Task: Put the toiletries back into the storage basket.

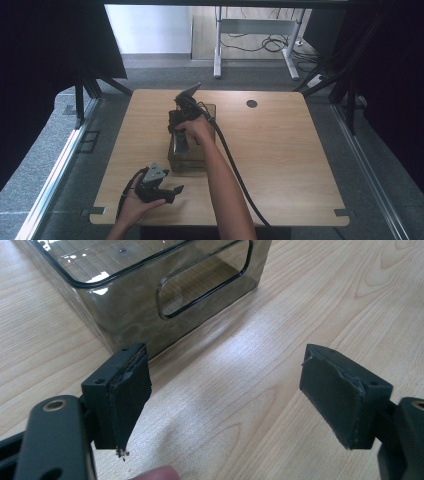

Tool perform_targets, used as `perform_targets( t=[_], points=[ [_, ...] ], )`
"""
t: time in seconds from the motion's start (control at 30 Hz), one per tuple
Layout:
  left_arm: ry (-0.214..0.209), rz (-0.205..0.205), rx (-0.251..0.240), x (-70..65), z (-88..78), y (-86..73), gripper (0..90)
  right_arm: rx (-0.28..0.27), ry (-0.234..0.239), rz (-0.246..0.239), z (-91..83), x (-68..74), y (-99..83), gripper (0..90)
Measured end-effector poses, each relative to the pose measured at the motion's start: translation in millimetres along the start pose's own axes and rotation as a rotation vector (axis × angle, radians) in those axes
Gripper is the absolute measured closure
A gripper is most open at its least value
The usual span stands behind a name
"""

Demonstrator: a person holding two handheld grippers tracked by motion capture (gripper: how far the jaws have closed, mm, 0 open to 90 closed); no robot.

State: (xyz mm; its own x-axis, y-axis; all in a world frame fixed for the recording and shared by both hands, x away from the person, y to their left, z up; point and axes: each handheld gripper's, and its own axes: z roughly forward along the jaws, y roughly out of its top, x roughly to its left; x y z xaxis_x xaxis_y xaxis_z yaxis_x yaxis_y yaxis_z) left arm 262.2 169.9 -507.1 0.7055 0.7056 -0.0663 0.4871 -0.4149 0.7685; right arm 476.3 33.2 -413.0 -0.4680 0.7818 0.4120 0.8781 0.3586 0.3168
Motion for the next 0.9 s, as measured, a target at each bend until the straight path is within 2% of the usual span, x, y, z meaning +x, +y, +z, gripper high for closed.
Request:
perform_targets(
  t=[0.4, 0.47, 0.5, 0.9],
  points=[
    [0.003, 0.001, 0.002, -0.2, -0.1, -0.1, 20.6, -0.014, -0.005, 0.05, 11.9, -4.8, -2.5, 46.8],
    [0.004, -0.003, -0.001, 0.3, -0.2, -0.4, 20.6, -0.013, -0.005, 0.059, 15.2, -6.7, -2.9, 46.9],
    [0.007, -0.003, 0.0, 1.3, -0.3, -0.7, 20.6, -0.014, -0.001, 0.079, 18.0, -9.0, -3.5, 46.8],
    [0.007, -0.004, 0.004, 1.7, 0.4, -1.2, 20.6, -0.014, 0.008, 0.139, 32.0, -20.1, -9.4, 46.9]
  ],
)
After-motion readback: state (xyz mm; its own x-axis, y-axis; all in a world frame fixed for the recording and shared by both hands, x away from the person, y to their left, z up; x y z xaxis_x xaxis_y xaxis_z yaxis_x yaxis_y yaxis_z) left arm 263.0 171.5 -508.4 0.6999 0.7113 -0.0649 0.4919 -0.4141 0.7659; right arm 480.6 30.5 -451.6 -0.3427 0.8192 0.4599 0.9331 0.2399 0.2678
